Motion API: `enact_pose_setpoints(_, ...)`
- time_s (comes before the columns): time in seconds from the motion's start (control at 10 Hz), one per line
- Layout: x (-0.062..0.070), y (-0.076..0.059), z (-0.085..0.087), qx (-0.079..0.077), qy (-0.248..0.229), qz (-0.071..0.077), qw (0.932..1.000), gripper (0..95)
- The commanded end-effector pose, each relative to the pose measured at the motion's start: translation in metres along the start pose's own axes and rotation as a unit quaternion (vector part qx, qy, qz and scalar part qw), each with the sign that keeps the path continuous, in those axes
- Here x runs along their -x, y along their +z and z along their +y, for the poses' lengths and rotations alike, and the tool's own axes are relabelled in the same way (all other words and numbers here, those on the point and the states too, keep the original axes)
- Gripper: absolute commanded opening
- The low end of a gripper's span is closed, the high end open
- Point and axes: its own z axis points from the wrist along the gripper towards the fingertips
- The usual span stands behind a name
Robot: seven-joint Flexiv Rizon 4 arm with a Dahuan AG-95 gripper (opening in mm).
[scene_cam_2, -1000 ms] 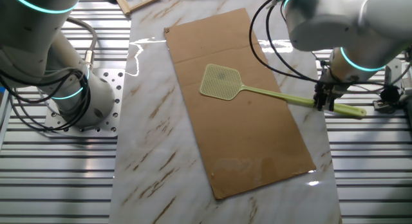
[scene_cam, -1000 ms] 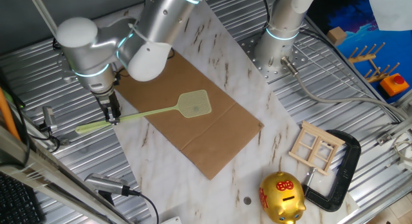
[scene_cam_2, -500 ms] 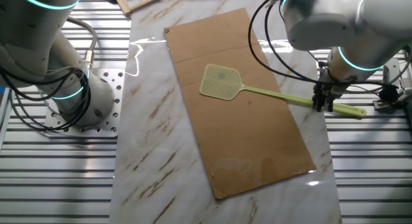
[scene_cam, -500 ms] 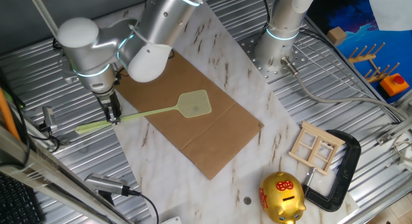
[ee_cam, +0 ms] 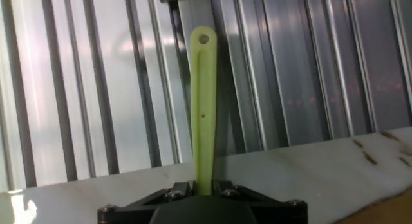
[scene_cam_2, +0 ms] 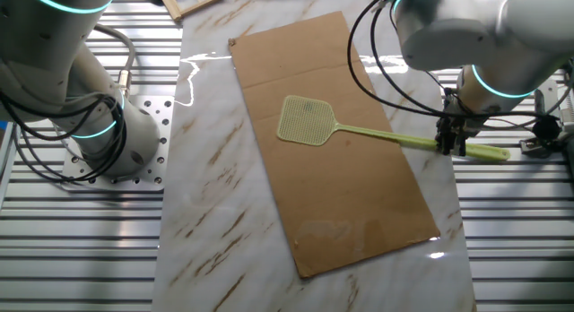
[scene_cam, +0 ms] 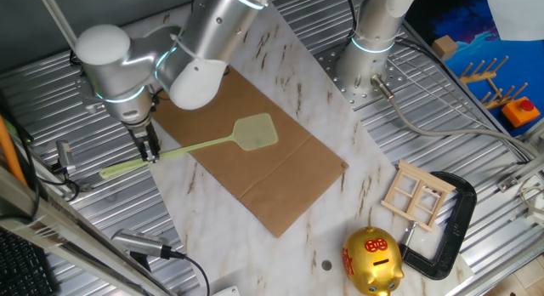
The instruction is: Swat with a flyswatter
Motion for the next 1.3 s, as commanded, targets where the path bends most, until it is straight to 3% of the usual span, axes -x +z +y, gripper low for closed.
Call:
enact_pose_setpoints(0.1, -0.007, -0.015, -0.006, 0.001, -0.017, 0.002, 0.9999, 0.0)
enact_pose_setpoints(0.4, -0.021, -0.044, -0.011, 0.012, 0.012, 0.003, 0.9998, 0.0)
enact_pose_setpoints(0.6, -0.031, -0.060, -0.010, 0.022, 0.048, -0.006, 0.9986, 0.0)
enact_pose_setpoints(0.8, -0.035, -0.068, -0.005, 0.021, 0.073, -0.021, 0.9969, 0.0)
enact_pose_setpoints(1.1, -0.035, -0.067, -0.006, 0.010, 0.073, -0.021, 0.9970, 0.0)
enact_pose_setpoints(1.3, -0.035, -0.067, -0.006, 0.013, 0.069, -0.020, 0.9974, 0.0)
